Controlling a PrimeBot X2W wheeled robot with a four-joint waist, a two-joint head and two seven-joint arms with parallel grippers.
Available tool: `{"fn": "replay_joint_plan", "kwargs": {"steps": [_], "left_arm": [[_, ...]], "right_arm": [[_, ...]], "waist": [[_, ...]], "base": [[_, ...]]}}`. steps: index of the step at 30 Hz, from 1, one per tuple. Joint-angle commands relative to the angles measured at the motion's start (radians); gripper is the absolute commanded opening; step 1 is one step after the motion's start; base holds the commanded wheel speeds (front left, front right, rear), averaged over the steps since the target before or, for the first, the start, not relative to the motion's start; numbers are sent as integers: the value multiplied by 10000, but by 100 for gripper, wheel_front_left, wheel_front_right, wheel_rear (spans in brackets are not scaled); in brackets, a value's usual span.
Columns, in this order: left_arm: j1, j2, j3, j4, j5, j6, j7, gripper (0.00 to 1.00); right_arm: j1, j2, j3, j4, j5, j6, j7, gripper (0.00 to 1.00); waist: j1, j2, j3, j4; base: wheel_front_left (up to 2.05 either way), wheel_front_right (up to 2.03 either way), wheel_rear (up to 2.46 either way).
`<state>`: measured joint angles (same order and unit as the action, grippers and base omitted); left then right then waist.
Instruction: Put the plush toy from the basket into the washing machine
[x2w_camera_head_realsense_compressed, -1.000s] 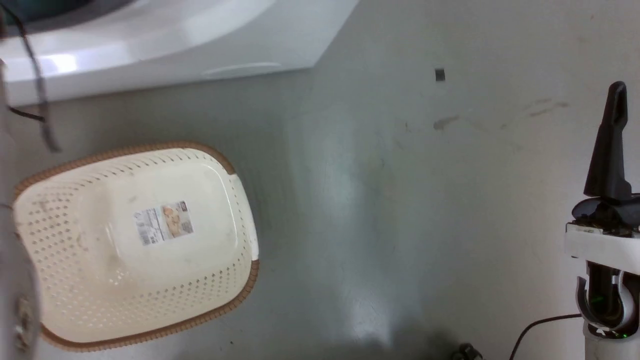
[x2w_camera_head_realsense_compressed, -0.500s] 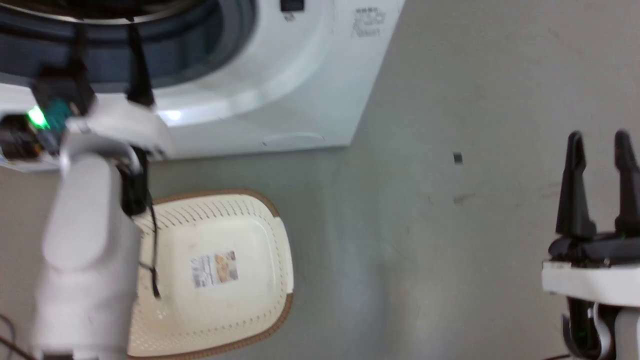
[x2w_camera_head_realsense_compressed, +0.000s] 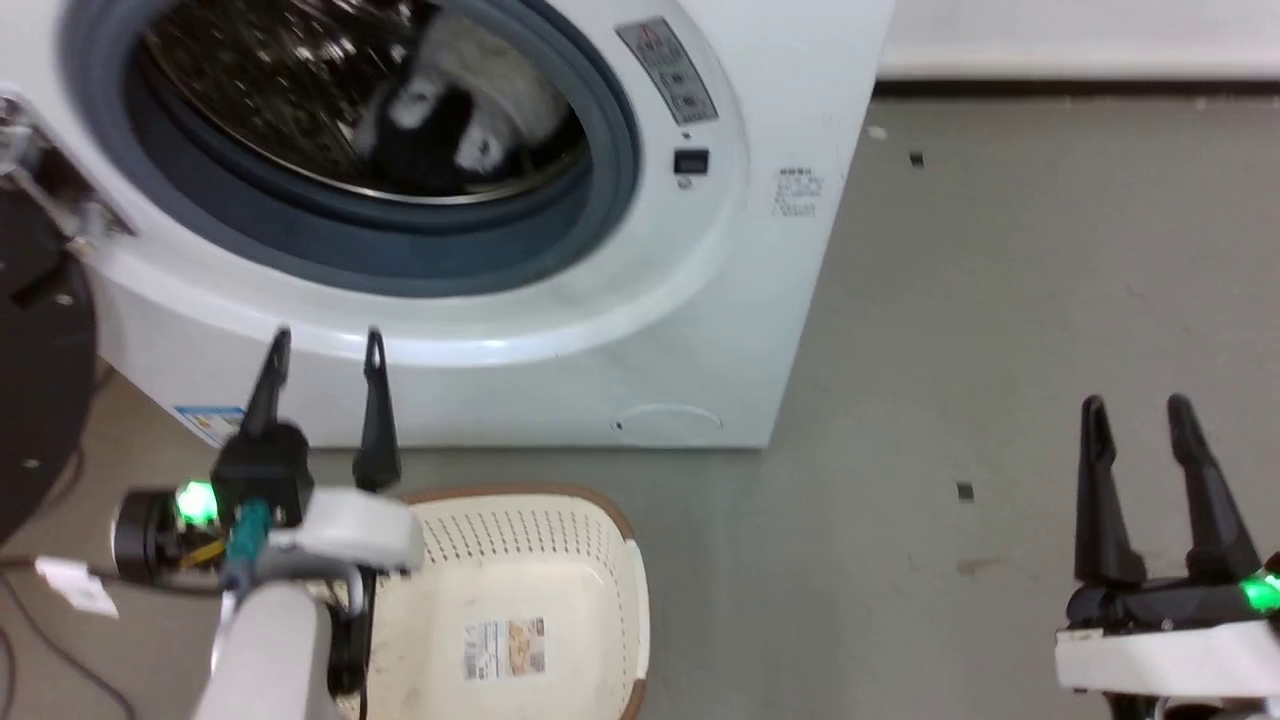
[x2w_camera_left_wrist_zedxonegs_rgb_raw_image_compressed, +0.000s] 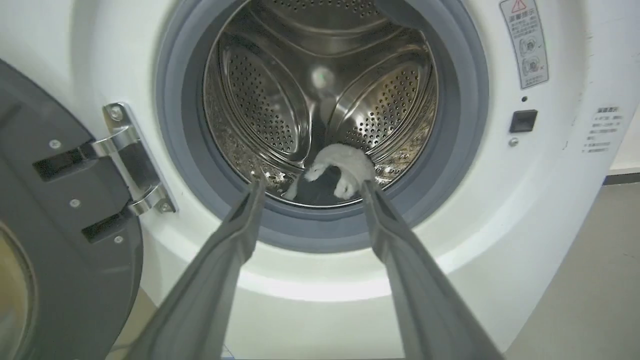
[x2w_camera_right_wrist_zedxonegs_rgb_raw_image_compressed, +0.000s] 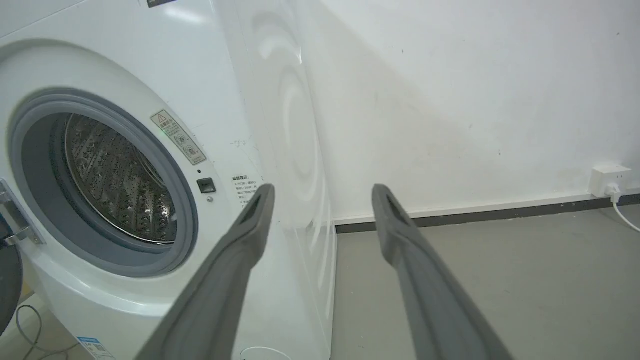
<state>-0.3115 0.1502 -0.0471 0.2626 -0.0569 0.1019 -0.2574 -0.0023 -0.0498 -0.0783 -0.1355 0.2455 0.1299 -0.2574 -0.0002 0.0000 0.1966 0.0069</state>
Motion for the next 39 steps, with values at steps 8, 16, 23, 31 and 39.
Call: {"fn": "replay_joint_plan", "kwargs": {"steps": [8,16,23,31,39], "left_arm": [[1969,-112,-50,-937,258,-46,-43,100],[2393,-154,-107,-967,244,-83,17,0],[2434,-201,-75,-1060,262,-135,160,0],[2480,-255,-38,-1166,283,-195,323,0],[2526,-309,-1,-1272,303,-255,487,0]], "right_arm": [[878,-4,234,172,-134,8,-44,100],[1042,0,198,181,-74,0,5,0],[985,0,231,247,-207,0,149,0],[920,-1,268,321,-359,1,313,0],[854,-1,305,397,-512,1,477,0]], "waist": [[2,0,-1197,434],[2,0,-1344,464],[2,0,-1379,434],[2,0,-1419,400],[2,0,-1458,366]], "base": [[0,0,0],[0,0,0],[0,0,0],[0,0,0],[0,0,0]]}}
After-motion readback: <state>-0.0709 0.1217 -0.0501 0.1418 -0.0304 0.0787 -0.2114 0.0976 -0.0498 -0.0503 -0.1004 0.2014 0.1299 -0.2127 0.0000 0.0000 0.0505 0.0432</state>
